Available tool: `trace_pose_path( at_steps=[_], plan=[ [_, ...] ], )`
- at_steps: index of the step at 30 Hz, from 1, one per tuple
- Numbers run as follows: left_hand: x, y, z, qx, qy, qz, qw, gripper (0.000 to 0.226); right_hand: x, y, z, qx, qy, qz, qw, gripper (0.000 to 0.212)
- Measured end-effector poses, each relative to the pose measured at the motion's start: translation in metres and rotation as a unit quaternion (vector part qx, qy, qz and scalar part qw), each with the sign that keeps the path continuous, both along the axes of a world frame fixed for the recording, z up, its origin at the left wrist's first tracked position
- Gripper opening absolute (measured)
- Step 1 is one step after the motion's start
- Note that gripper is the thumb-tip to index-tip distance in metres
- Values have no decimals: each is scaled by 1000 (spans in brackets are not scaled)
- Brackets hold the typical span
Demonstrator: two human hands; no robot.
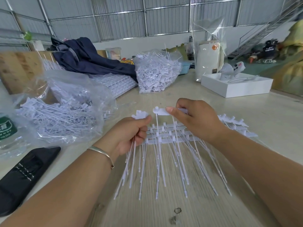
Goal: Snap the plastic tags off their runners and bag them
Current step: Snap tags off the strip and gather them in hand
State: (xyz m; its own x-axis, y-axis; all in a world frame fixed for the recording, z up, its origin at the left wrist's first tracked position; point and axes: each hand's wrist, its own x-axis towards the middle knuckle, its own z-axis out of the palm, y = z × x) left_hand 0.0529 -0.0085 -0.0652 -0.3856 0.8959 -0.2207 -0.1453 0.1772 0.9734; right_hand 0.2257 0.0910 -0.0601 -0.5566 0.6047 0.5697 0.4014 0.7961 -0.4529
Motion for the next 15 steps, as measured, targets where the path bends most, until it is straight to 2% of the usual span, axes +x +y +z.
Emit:
trace_pose_path(
  at_steps=[3,6,8,12,15],
  plan=[
    [-1,0,0,-45,-62,-33,997,37,0,-1,0,12,-19,28,999,40],
    [0,2,2,-31,-94,-49,994,42,-1,0,-3,14,-50,49,997,36],
    [2,1,4,-13,-79,-53,995,42,-2,0,-5,21,-69,53,996,33],
    [5,-2,4,18,12,-47,999,15,-2,0,-3,20,-71,78,994,26],
    [4,-1,2,20,12,-23,999,13,0,0,-3,31,-63,76,995,18]
  ],
)
